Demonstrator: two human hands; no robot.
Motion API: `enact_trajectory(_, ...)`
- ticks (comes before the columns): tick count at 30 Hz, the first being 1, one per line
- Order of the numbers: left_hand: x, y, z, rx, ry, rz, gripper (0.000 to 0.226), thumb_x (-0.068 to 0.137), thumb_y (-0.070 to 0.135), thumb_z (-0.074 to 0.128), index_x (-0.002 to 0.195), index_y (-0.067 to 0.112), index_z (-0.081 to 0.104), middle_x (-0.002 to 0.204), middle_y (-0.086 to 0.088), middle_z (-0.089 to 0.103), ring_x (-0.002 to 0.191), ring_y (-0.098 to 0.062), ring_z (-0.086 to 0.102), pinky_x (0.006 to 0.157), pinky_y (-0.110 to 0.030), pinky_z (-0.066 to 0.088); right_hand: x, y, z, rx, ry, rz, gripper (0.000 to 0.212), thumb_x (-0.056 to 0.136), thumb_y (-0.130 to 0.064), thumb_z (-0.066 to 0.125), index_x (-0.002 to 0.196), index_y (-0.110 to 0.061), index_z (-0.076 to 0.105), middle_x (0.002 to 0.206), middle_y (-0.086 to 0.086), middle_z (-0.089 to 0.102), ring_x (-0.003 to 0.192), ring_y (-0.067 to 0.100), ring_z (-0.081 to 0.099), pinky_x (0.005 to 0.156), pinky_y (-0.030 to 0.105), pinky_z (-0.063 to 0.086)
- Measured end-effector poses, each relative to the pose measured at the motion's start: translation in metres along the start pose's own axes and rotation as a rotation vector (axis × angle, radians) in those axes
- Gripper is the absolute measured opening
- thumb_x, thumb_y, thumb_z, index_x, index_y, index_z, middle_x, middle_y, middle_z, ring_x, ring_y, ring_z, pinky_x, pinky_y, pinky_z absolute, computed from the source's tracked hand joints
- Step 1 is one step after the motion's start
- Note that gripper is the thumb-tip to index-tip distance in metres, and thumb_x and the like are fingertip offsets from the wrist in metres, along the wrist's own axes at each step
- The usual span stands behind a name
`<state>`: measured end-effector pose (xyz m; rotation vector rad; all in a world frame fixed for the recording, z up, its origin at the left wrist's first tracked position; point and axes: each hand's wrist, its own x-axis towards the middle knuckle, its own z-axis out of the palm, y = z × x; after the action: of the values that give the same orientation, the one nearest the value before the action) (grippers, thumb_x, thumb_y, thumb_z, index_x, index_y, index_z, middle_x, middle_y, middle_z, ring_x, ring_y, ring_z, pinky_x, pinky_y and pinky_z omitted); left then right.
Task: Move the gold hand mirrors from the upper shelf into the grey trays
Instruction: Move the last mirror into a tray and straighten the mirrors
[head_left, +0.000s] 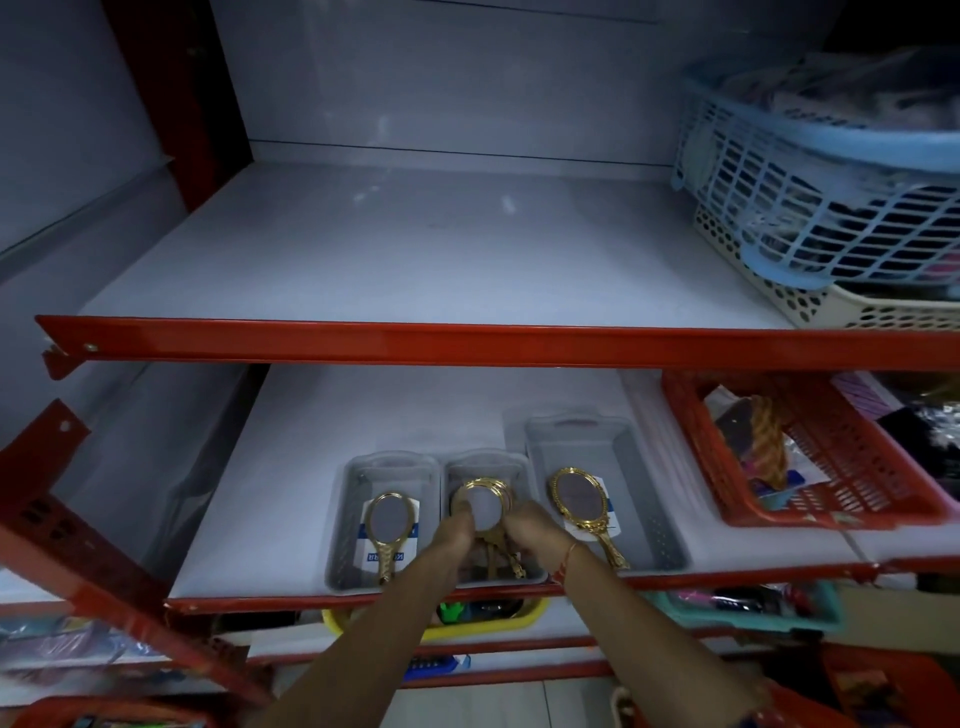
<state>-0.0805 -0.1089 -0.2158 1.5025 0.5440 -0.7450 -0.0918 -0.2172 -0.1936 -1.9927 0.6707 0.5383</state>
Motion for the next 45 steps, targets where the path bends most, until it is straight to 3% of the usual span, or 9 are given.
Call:
enact_trajectory(5, 0.001, 0.003, 0.006, -0.016, 0.013, 0.005, 0.063, 0.104, 0.046, 0.022, 0.141, 0.000, 0.046, 0.138, -0.022, 0.056, 0.125, -0.036, 0.055, 0.110, -0.045, 0.044, 0.002, -0.005, 0.002, 0.067, -0.076, 0.080, 0.028, 0.087, -0.010, 0.042, 0.110, -0.007, 0.057, 0.089, 0.011, 0.057, 0.073, 0.022, 0.055, 0.050, 0.020, 0.041)
enact_trajectory(10, 0.003, 0.005, 0.005, -0.009, 0.007, -0.008, 0.067, 0.104, 0.049, 0.017, 0.141, 0.003, 0.048, 0.141, -0.020, 0.054, 0.129, -0.035, 0.052, 0.114, -0.044, 0.041, -0.005, -0.009, -0.009, 0.136, -0.185, 0.133, 0.015, 0.091, -0.012, 0.037, 0.084, -0.009, 0.051, 0.067, 0.008, 0.050, 0.048, 0.016, 0.054, 0.046, 0.019, 0.041)
enact_trajectory(14, 0.001, 0.007, 0.005, 0.007, 0.025, -0.025, 0.073, 0.101, 0.056, 0.017, 0.135, 0.004, 0.054, 0.134, -0.022, 0.059, 0.121, -0.036, 0.058, 0.107, -0.044, 0.048, -0.006, -0.006, -0.011, 0.176, -0.228, 0.155, 0.017, 0.094, -0.014, 0.037, 0.087, -0.009, 0.052, 0.077, 0.008, 0.056, 0.062, 0.020, 0.059, 0.051, 0.025, 0.040)
enact_trajectory(19, 0.003, 0.009, 0.007, -0.013, 0.042, -0.021, 0.076, 0.098, 0.062, 0.021, 0.131, 0.005, 0.059, 0.127, -0.019, 0.063, 0.119, -0.036, 0.059, 0.108, -0.047, 0.047, -0.001, -0.001, -0.010, 0.144, -0.293, 0.194, 0.027, 0.090, -0.018, 0.034, 0.063, -0.018, 0.036, 0.025, -0.006, 0.045, 0.023, 0.009, 0.044, 0.048, 0.024, 0.032)
enact_trajectory(27, 0.000, 0.006, 0.010, 0.018, 0.027, -0.031, 0.074, 0.100, 0.059, 0.020, 0.135, 0.001, 0.053, 0.134, -0.023, 0.059, 0.123, -0.036, 0.057, 0.105, -0.042, 0.048, -0.002, 0.000, -0.010, 0.155, -0.304, 0.188, 0.026, 0.090, -0.019, 0.036, 0.065, -0.015, 0.041, 0.031, -0.004, 0.051, 0.026, 0.009, 0.048, 0.048, 0.028, 0.029)
enact_trajectory(34, -0.002, 0.009, 0.021, 0.093, 0.114, 0.140, 0.061, 0.102, 0.047, 0.028, 0.132, 0.003, 0.056, 0.130, -0.020, 0.060, 0.121, -0.036, 0.056, 0.104, -0.041, 0.046, 0.004, -0.008, -0.044, 0.182, -0.082, 0.086, 0.013, 0.081, -0.018, 0.058, 0.087, -0.008, 0.063, 0.082, 0.009, 0.066, 0.061, 0.019, 0.062, 0.060, 0.026, 0.049)
enact_trajectory(39, -0.013, 0.028, 0.059, -0.005, 0.000, 0.165, 0.036, 0.098, 0.033, 0.044, 0.070, 0.014, 0.056, 0.074, -0.008, 0.058, 0.071, -0.024, 0.054, 0.066, -0.031, 0.042, 0.016, 0.008, -0.103, 0.392, 0.158, 0.076, 0.017, 0.081, -0.010, 0.060, 0.066, -0.003, 0.062, 0.069, 0.012, 0.064, 0.059, 0.024, 0.061, 0.060, 0.032, 0.052)
enact_trajectory(42, -0.018, 0.032, 0.085, -0.020, -0.082, 0.096, 0.039, 0.105, 0.028, 0.031, 0.077, 0.013, 0.054, 0.071, -0.002, 0.056, 0.063, -0.016, 0.052, 0.057, -0.026, 0.038, 0.022, 0.034, -0.125, 0.396, 0.242, 0.118, 0.010, 0.077, -0.008, 0.058, 0.071, 0.000, 0.061, 0.073, 0.015, 0.062, 0.061, 0.026, 0.059, 0.061, 0.034, 0.050)
enact_trajectory(45, -0.019, 0.027, 0.103, 0.017, -0.173, 0.023, 0.043, 0.105, 0.037, 0.027, 0.111, 0.007, 0.058, 0.092, -0.006, 0.065, 0.069, -0.017, 0.058, 0.061, -0.027, 0.044, 0.016, 0.056, -0.134, 0.353, 0.249, 0.162, 0.009, 0.078, -0.002, 0.052, 0.069, -0.003, 0.056, 0.063, 0.013, 0.052, 0.053, 0.023, 0.047, 0.050, 0.024, 0.037)
